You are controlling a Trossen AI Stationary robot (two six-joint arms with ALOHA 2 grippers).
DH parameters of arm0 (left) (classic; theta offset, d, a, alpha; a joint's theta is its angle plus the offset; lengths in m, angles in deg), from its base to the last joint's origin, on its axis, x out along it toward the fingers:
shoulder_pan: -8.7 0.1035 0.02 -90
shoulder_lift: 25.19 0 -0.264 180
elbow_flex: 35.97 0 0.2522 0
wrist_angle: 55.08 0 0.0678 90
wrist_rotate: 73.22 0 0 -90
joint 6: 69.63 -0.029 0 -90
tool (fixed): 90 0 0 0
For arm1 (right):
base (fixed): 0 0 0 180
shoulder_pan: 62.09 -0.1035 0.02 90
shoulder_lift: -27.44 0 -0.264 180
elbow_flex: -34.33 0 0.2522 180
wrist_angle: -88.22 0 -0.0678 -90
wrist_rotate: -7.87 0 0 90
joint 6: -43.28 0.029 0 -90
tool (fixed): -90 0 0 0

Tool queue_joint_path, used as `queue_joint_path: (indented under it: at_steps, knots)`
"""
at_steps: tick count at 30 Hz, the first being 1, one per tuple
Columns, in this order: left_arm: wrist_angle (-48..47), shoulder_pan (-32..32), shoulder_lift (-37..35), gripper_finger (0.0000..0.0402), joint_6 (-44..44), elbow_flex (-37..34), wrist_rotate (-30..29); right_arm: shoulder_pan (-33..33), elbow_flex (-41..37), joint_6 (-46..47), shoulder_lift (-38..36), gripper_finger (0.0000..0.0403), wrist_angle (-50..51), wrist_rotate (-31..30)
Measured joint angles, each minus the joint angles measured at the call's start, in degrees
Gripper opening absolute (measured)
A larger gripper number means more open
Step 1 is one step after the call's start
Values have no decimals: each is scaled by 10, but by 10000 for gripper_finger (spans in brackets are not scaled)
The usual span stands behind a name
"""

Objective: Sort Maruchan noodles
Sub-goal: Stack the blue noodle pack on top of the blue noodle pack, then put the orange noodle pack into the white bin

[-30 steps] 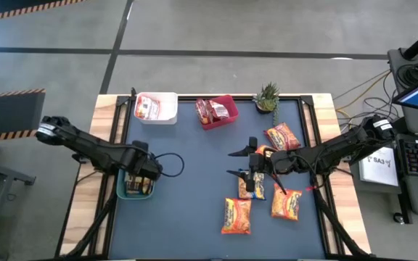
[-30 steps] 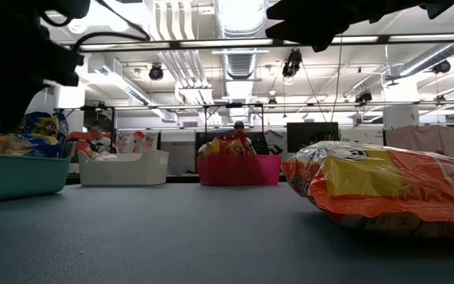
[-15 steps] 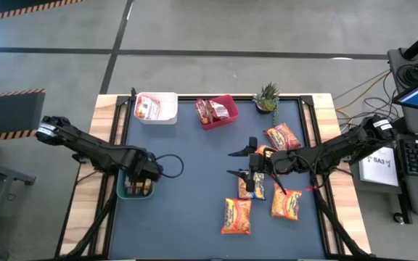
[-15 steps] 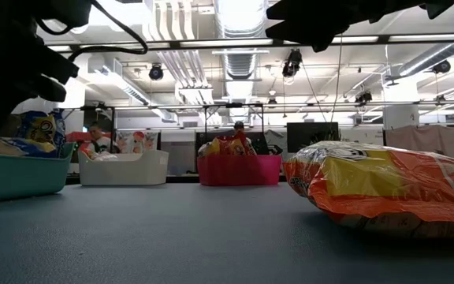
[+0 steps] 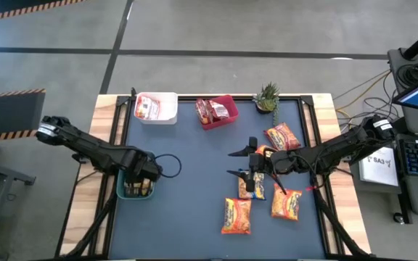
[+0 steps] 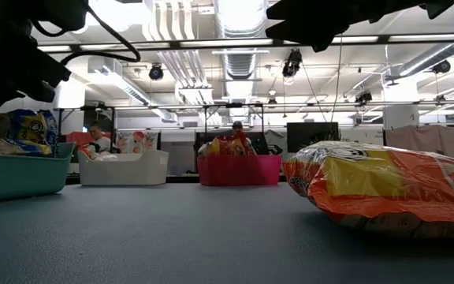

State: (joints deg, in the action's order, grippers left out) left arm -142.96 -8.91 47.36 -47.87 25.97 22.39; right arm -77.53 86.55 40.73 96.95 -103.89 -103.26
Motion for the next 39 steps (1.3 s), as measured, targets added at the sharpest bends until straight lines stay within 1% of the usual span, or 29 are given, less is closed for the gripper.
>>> queue_joint_path:
  at_steps: [3,7,10,13,15,18,22,25,28,32,36,39]
  knots:
    - [-4,0,-2,0,0,0,1,0,0,5,0,265,0,0]
    - [-41,0,-11,0,-2,27,14,0,0,33,0,265,0,0]
    - [-24,0,-28,0,-2,52,0,0,3,60,0,265,10,0]
    - [55,0,-52,0,-7,66,-44,0,10,89,0,265,28,0]
    - [138,0,-70,0,-26,65,-69,0,13,115,0,265,44,0]
    - [277,0,-91,0,-80,53,-97,0,14,160,0,265,66,0]
    - [423,0,-97,0,-176,42,-123,0,15,252,0,257,121,0]
    - [495,0,-87,0,-243,41,-143,0,15,343,0,247,171,1]
    - [545,0,-67,0,-300,40,-172,0,15,448,0,236,230,1]
    - [574,1,-33,0,-370,40,-226,0,15,551,0,223,319,3]
    - [589,5,1,0,-411,40,-290,8,15,647,-2,212,429,4]
    - [586,12,27,0,-424,40,-303,20,15,732,-5,205,546,3]
